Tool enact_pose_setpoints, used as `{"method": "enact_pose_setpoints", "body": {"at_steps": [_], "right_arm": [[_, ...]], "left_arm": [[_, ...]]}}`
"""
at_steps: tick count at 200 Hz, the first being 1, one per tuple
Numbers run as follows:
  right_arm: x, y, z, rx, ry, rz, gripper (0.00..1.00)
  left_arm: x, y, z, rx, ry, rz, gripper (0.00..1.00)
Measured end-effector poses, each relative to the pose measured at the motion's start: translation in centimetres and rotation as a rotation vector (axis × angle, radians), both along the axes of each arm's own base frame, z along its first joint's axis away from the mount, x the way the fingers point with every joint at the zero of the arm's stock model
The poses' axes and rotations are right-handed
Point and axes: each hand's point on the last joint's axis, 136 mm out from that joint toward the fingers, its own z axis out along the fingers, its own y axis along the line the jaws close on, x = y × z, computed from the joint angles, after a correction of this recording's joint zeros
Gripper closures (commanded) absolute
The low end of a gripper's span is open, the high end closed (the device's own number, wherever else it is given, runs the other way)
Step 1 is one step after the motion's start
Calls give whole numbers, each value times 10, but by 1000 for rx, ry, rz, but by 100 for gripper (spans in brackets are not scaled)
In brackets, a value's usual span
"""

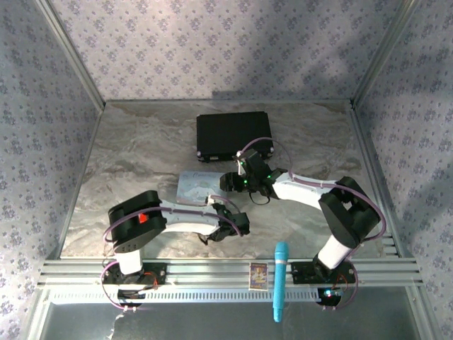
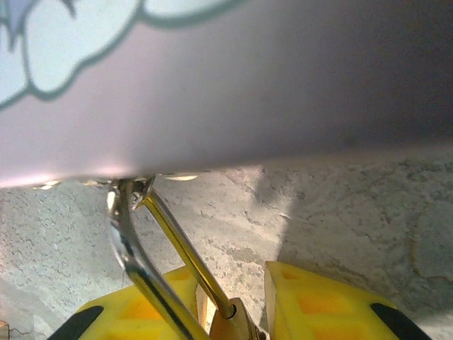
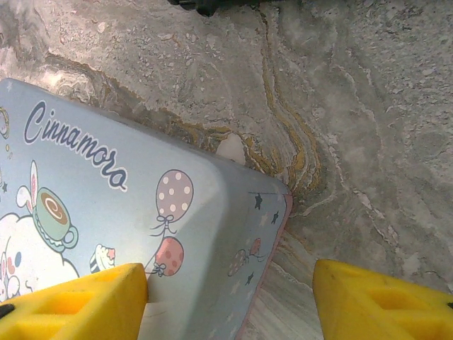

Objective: Unlock the padlock with the key

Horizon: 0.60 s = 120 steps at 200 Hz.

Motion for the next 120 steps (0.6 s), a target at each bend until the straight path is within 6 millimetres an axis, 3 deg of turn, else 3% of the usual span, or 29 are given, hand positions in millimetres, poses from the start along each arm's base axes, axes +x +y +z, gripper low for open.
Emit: {"method": "enact_pose_setpoints", "body": {"at_steps": [14,58,65,72,104,120], "right_arm": [[0,0,0,-1,1,0,36],[1,1,0,2,3,-3,36],[1,1,0,3,4,-5,36],[1,1,0,3,5,-5,36],[1,1,0,4,3,-5,35],[2,0,1,1,5,-7,33]], "left_arm": [[0,-2,0,-8,4,-6,61],[-1,-2,1,-4,7,-16,62],[-1,-3,1,-4,7,-16,59],[-1,-3,1,-1,7,-22,50],[-4,-5,5,-20,26,-35,47],[-8,-13,7,-67,47,-46,37]]}}
